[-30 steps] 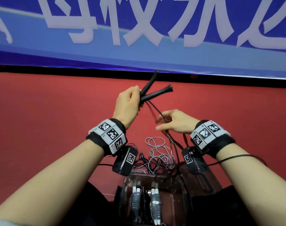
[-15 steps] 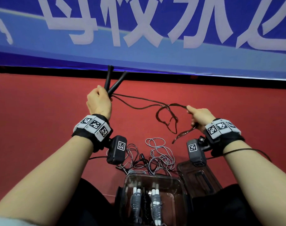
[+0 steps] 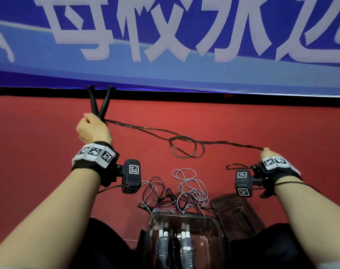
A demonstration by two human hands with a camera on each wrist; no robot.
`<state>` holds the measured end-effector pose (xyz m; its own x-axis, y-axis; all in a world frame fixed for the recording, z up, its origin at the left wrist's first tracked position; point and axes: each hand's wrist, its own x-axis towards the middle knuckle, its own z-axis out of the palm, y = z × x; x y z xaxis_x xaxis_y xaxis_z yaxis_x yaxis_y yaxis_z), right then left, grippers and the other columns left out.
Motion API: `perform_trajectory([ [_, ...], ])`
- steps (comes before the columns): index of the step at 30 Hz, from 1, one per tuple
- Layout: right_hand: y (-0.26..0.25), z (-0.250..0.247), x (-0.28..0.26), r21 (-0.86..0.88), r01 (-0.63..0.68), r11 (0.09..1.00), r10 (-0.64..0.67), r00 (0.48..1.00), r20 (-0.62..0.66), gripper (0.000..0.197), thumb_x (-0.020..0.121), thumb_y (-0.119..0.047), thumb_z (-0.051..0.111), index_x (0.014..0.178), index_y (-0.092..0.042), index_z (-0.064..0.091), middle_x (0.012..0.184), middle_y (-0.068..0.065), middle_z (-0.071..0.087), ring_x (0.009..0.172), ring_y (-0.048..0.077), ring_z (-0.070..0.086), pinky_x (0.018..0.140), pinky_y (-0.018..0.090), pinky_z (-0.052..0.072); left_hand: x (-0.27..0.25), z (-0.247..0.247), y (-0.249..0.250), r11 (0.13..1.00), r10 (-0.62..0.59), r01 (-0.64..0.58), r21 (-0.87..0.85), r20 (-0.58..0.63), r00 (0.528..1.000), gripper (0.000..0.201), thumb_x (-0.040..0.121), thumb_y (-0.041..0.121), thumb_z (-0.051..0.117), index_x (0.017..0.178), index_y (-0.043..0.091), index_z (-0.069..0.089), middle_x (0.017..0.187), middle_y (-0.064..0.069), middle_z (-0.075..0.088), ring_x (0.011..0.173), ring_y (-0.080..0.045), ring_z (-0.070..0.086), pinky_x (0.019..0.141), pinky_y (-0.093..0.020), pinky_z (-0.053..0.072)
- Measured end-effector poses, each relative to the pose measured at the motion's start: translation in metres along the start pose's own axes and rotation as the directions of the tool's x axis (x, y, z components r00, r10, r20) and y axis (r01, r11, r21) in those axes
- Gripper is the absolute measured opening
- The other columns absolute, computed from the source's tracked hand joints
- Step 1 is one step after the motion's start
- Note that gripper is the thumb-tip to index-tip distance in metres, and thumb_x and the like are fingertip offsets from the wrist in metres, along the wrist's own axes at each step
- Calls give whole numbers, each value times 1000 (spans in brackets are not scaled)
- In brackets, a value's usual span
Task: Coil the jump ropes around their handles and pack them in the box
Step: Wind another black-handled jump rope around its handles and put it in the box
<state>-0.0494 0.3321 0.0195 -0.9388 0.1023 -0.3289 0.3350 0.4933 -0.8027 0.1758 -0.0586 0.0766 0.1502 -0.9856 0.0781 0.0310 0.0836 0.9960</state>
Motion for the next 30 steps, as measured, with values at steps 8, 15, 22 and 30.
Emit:
perform_trajectory([
  [8,3,34,24,-177,66,982,-32,982,189,22,92,-15,58,110,-4,64,102,19,66,77,28,60,66,31,50,-64,12,32,992,116,-125,-4,397,910,41,96,25,36,59,14,48,52,-7,52,31,-10,45,44,-24,40],
  [15,-19,70,-4,-520,255,815,-87,942,325,24,88,-18,62,71,-4,69,45,2,61,60,23,61,61,31,51,-101,24,34,999,32,-20,-27,626,779,35,100,20,34,84,3,60,59,-7,51,34,-7,43,38,-19,37],
  [22,-40,89,-57,-454,656,603,-365,733,574,38,93,-24,60,130,-17,59,132,4,60,114,20,59,98,28,44,-118,27,41,995,-51,94,-17,738,673,39,101,23,34,99,-1,64,58,-5,51,38,-9,42,38,-18,36],
  [30,-28,141,-104,-276,853,443,-309,435,846,47,86,2,48,120,-25,65,124,4,65,105,22,64,89,30,53,-126,24,40,997,-55,82,6,790,611,40,102,24,34,87,5,66,56,-3,51,43,-11,43,40,-19,37],
])
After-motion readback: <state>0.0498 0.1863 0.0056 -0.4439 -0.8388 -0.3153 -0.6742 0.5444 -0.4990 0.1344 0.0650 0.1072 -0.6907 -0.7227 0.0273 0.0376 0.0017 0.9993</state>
